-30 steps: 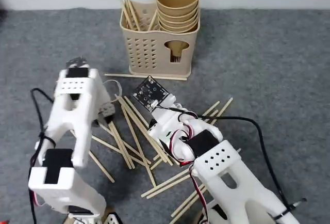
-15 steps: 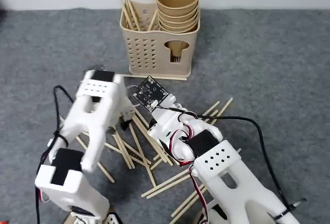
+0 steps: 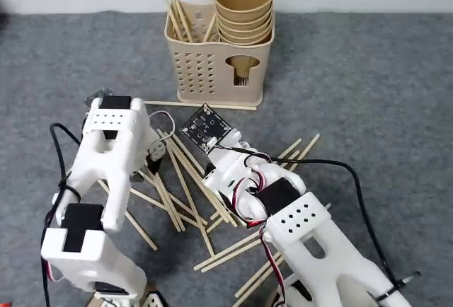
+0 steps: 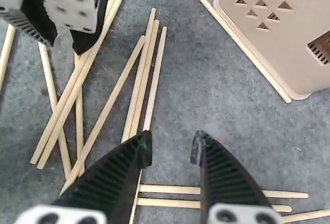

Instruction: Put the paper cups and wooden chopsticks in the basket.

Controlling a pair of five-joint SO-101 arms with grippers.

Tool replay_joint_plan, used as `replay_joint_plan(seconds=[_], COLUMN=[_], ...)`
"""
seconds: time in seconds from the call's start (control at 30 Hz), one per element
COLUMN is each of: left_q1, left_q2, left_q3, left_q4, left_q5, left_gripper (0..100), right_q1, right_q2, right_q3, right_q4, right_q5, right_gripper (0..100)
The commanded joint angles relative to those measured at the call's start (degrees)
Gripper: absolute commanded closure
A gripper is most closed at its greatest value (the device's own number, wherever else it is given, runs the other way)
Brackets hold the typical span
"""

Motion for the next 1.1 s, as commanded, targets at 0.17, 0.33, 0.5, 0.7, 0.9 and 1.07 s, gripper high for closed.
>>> replay_joint_plan(seconds=[0.17, 0.33, 0.5, 0.7, 0.9, 1.07], left_q1=[2.81, 2.55, 2.64, 2.64, 1.32, 0.18], left_q2=[-1.93, -1.85, -1.85, -1.93, -2.02, -1.93], left_q3=[-0.13, 4.44, 11.03, 11.21, 6.9, 4.62], left_q4=[-1.14, -5.01, -8.35, -8.44, -5.8, -4.66], left_q5=[0.62, 0.53, 0.53, 0.53, 0.53, -2.11], left_gripper=[72, 72, 72, 72, 80, 86], right_q1=[0.66, 0.66, 0.66, 0.66, 0.66, 0.66], right_q2=[-2.33, -2.33, -2.33, -2.33, -2.33, -2.33], right_q3=[-0.44, -0.44, -0.44, -0.44, -0.44, -0.44], right_q4=[-0.66, -0.66, -0.66, -0.66, -0.66, -0.66], right_q5=[0.62, 0.62, 0.62, 0.62, 0.62, 0.62], right_gripper=[85.1, 85.1, 85.1, 85.2, 85.3, 85.3])
